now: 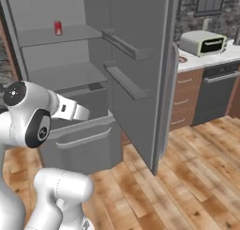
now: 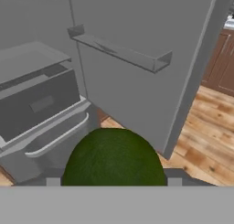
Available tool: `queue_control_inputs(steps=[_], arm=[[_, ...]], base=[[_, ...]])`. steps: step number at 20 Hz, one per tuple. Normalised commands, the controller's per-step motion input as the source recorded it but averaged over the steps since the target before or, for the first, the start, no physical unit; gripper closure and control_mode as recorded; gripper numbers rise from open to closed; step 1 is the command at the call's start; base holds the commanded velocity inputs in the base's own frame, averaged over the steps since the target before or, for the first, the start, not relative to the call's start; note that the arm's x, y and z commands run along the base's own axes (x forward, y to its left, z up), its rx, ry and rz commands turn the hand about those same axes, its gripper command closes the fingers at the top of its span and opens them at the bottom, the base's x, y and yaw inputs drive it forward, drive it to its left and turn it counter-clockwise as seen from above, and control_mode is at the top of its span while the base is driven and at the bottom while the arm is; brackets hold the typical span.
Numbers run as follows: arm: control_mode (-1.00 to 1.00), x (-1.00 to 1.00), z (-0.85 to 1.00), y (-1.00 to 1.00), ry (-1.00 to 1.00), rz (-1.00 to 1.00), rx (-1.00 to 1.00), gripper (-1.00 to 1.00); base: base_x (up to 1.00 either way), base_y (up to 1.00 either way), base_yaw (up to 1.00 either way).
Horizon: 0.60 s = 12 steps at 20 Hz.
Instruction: Pick lime from the fridge and place it on the plate on the counter.
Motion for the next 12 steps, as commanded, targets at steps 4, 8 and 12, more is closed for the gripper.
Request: queue_control_inputs(steps=[4,8,12], arm=[[1.00,0.00,0.00,0.00,0.00,0.00,0.00,1.00],[1.00,0.00,0.00,0.00,0.00,0.00,0.00,1.00],[1.00,0.00,0.00,0.00,0.00,0.00,0.00,1.00]], base=[[-0.42,-0.05,-0.28],[-0.46,-0.04,-0.31],[-0.44,-0.01,-0.31]])
